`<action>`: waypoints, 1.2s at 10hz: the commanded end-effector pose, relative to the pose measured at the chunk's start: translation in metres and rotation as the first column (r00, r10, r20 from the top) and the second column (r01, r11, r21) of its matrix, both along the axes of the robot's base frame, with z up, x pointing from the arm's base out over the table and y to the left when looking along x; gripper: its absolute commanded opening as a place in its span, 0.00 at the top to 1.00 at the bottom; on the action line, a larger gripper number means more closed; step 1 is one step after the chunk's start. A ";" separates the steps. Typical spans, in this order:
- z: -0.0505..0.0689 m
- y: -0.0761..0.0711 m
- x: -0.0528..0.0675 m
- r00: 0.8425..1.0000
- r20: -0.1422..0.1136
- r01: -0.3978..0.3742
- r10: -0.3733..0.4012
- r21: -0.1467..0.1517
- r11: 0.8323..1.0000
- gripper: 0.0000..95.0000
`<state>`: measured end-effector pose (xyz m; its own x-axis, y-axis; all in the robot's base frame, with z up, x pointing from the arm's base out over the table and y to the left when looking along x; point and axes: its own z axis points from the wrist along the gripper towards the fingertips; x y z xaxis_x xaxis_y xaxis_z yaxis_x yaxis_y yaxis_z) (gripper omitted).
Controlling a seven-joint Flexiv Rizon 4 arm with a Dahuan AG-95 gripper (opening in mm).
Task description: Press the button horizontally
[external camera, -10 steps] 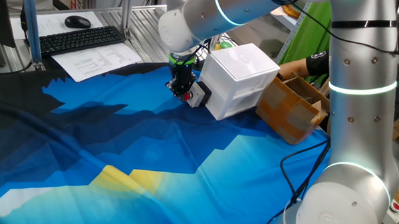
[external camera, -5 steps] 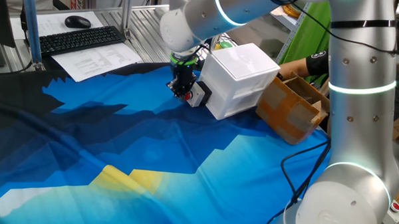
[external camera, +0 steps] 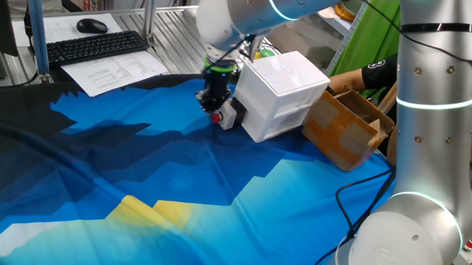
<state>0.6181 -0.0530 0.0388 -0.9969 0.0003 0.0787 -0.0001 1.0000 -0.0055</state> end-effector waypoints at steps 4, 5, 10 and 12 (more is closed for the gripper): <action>0.030 0.059 -0.013 0.997 -0.017 0.081 -0.081 0.017 0.997 1.00; 0.033 0.064 -0.015 0.996 -0.016 0.091 -0.091 0.020 0.996 1.00; 0.044 0.077 -0.029 0.991 -0.046 0.129 -0.127 0.044 0.991 1.00; 0.042 0.080 -0.040 0.990 -0.046 0.138 -0.135 0.060 0.989 1.00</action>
